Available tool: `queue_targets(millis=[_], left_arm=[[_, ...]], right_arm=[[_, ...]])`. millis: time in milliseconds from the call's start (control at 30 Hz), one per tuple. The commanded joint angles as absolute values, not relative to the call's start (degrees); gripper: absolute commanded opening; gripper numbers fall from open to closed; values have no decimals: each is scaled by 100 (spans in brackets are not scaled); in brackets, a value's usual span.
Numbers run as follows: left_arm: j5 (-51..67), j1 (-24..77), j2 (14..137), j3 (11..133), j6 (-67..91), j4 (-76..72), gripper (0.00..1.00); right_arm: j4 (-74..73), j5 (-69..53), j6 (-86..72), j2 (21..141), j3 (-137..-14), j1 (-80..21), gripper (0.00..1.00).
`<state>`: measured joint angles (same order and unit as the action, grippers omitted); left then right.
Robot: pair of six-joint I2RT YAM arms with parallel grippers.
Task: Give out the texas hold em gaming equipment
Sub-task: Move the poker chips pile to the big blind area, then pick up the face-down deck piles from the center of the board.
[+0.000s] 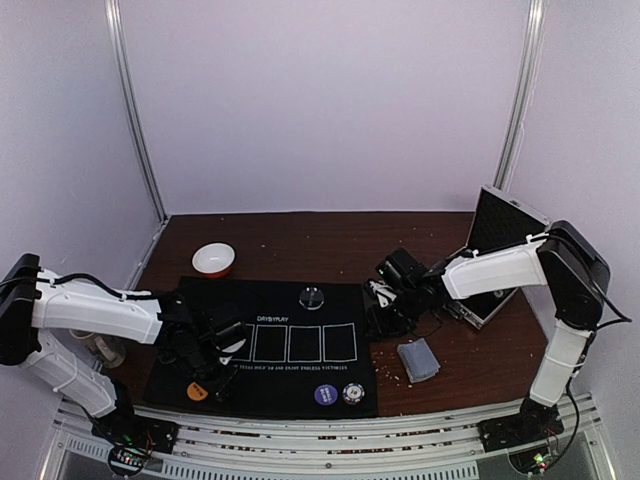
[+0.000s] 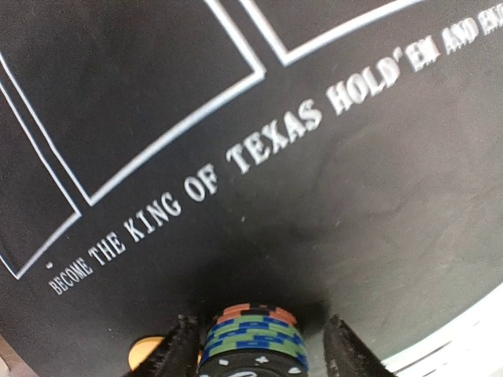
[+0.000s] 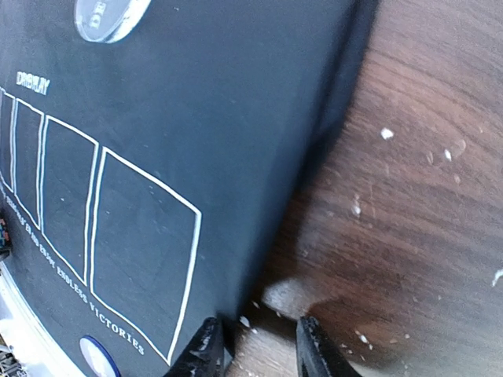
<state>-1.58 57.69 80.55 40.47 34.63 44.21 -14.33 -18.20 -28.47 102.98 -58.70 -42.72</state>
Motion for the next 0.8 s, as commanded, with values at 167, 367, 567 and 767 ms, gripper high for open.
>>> queue_targets(millis=[167,367,567,767], left_arm=[[-302,5730,7760,4386,3311,4599,73],[-740,5730,7647,5413,2929,4950,81],[-1220,5715,7604,6387,2392,4669,94],[-1244,5695,7928,6861,1940,4406,97]], right_arm=[[-2583,-1259,-2701,9810,-6498,-4314,45],[-3923,-375,-2583,9119,-7101,-4315,98],[-5483,806,-3000,8604,-6714,-4410,100],[-5368,534,-3364,8195,-5891,-4708,100]])
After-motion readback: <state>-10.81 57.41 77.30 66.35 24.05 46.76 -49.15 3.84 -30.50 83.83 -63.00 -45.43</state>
